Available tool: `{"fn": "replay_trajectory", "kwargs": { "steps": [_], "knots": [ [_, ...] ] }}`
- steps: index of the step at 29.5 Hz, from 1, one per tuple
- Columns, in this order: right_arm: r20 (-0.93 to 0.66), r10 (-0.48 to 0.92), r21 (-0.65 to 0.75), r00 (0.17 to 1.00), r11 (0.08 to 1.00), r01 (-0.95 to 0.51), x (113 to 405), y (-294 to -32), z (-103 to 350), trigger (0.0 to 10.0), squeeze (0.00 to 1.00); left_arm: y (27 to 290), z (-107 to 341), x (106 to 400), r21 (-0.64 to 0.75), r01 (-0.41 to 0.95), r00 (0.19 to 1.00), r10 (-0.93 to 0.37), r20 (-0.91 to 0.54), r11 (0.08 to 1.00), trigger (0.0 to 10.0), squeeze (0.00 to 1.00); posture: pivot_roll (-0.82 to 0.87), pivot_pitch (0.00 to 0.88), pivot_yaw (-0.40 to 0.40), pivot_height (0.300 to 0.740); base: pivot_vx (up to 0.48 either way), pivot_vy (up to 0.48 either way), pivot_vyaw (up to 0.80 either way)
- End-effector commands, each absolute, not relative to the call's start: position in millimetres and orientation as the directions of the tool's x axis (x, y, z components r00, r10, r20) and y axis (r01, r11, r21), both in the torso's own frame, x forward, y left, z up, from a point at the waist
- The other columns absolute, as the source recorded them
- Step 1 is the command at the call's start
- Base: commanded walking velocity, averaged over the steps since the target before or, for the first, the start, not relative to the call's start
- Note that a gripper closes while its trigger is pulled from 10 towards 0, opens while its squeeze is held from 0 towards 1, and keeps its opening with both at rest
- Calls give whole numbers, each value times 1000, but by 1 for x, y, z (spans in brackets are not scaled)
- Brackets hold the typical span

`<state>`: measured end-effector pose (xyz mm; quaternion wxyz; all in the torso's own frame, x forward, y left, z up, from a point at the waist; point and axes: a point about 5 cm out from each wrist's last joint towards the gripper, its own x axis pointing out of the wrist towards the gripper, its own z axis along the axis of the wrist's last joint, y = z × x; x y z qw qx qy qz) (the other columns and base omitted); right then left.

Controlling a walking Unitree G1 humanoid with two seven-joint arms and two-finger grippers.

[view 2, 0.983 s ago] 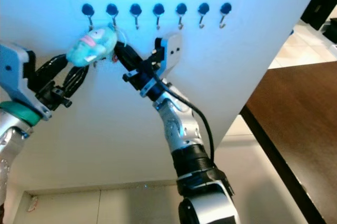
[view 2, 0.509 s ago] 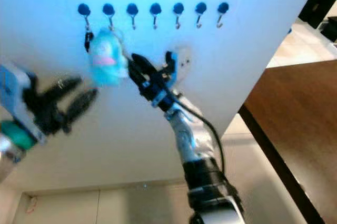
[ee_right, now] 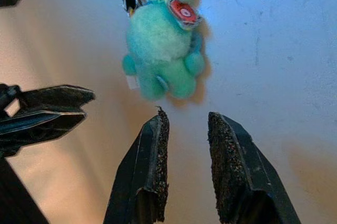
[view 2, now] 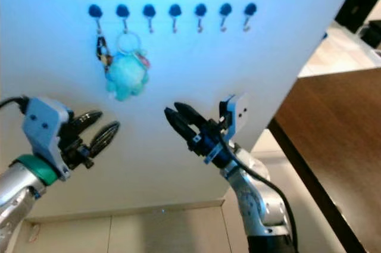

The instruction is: Hang keys on a hook

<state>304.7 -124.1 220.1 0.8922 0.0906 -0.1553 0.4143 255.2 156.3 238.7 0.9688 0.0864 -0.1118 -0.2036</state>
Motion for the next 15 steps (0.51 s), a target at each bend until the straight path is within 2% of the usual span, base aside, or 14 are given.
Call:
{"fn": "replay_trajectory", "kwargs": {
  "steps": [1,3,4,5,11,15],
  "knots": [
    [308,692,26,653,680,-732,302,-127,208,10000,0,163,242,259,208,312,912,-354,209,927,10000,0,52,132,65,740,0,0,0],
    [308,692,26,653,680,-732,302,-127,208,10000,0,163,242,259,208,312,912,-354,209,927,10000,0,52,132,65,740,0,0,0],
    [276,616,16,738,765,-644,305,-133,198,10000,0,169,248,265,195,229,929,-274,249,954,10000,0,55,128,66,740,0,0,0],
    [275,591,15,758,786,-618,307,-134,197,10000,0,170,249,266,193,203,934,-249,255,960,10000,0,55,128,66,740,0,0,0],
    [301,552,4,778,815,-579,310,-129,204,10000,0,170,247,269,212,146,943,-201,266,966,10000,0,61,122,62,740,0,0,0],
    [315,535,-3,784,827,-563,311,-129,207,10000,0,171,247,268,212,140,942,-196,272,967,10000,0,66,122,58,740,-328,0,0]
  ]
}}
